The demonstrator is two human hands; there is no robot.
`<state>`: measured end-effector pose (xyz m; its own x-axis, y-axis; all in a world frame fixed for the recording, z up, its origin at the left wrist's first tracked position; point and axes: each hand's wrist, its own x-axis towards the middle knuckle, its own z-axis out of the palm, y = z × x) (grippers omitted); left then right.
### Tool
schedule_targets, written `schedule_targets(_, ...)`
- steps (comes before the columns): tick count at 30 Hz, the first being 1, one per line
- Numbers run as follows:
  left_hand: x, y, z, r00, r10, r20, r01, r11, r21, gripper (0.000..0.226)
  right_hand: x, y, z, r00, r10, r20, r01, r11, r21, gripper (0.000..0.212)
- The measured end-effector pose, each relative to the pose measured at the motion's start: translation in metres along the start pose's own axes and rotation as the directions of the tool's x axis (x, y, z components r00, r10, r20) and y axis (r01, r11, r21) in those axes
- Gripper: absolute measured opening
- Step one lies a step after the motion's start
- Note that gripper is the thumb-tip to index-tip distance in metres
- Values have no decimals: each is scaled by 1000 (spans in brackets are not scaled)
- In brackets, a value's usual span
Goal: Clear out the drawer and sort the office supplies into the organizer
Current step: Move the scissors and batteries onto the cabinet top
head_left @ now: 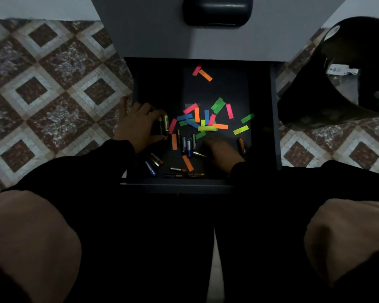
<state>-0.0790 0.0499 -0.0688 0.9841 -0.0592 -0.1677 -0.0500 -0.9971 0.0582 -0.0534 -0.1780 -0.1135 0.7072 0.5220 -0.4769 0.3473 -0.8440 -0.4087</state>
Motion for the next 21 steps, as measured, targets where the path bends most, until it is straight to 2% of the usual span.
schedule_targets(5,1,0,4,1000,-13,16,12,1000,19,65,-2,-4,-3,998,70,10,-70,967,245,33)
schedule_targets(9,1,0,8,999,-21,29,21,1000,9,63,1,-18,0,989,144,-15,-118,858,499,44)
schedule_targets(13,1,0,9,999,-25,24,25,1000,-4,63,7,-27,6,966,258,-14,-194,762,618,38)
schedule_targets(17,3,-1,12,999,-22,25,22,1000,9,64,10,-21,9,933,349,-84,-231,765,602,37)
schedule_targets(21,4,1,14,999,-17,40,17,1000,-13,64,7,-23,6,963,254,-84,-179,844,505,53)
